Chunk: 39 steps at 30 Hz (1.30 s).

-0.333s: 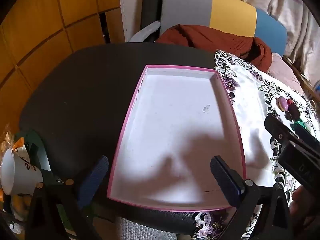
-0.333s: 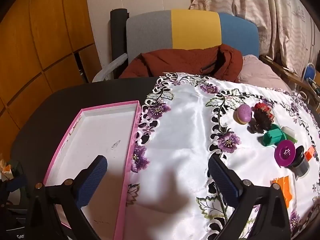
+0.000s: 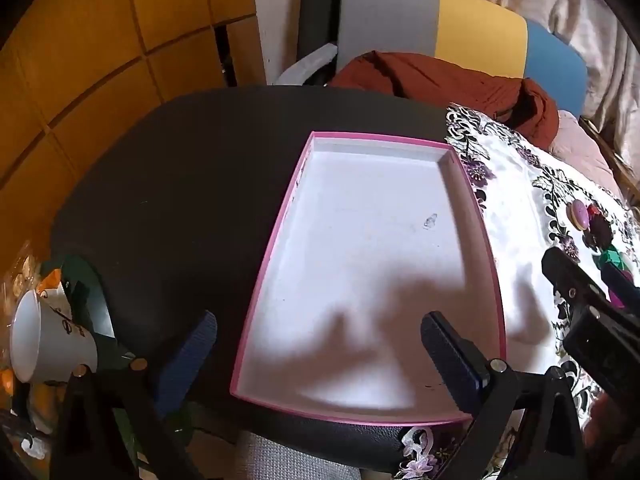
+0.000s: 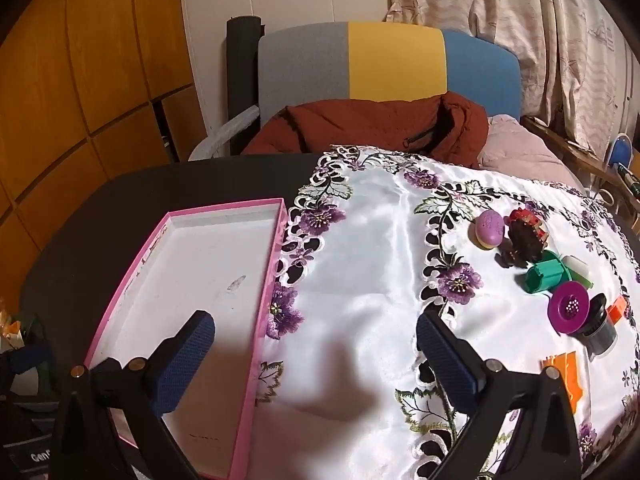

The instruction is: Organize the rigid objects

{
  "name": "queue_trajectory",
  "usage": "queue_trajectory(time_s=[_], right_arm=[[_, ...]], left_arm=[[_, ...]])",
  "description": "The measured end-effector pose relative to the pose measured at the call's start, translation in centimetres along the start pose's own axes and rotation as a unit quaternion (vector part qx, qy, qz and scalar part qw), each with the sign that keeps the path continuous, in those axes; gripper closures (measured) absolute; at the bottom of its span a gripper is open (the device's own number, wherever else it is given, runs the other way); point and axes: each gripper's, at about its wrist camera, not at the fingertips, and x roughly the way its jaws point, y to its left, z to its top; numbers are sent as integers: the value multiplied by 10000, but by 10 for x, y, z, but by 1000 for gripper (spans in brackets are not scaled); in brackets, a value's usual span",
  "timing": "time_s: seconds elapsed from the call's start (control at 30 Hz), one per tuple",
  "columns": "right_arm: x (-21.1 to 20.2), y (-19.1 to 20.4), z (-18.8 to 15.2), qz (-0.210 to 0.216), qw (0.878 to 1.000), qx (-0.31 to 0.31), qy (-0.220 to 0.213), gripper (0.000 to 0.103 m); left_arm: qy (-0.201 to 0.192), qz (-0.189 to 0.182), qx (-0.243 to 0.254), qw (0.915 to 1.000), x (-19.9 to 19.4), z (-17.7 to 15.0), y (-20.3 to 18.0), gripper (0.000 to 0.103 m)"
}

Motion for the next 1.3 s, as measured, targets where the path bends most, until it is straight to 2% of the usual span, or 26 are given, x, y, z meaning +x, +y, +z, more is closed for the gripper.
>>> queue_trajectory(time_s=[0.23, 0.33, 0.63, 0.9, 1.07, 1.3], right_arm=[[0, -8, -1, 13, 9998, 177, 32, 2], [1, -10, -2, 33, 9997, 213, 79, 10], [0, -15, -6, 275, 9988, 399, 104, 11], [-1, -13, -7, 71, 9996, 271, 100, 13], [1, -17, -9, 106, 9992, 344, 187, 13], [4, -26, -10, 345, 9972, 548, 371, 16]], left_arm=[[-23, 15, 25, 10000, -1, 1, -1, 0], [-48, 22, 62, 10000, -3, 0, -3, 0], [-73, 38, 91, 9999, -5, 0, -7, 0], [-105, 35, 116, 9999, -6, -1, -9, 0], [-109, 62, 139, 9998, -6, -1, -11, 0], [-33, -131, 146, 9998, -4, -2, -13, 0]])
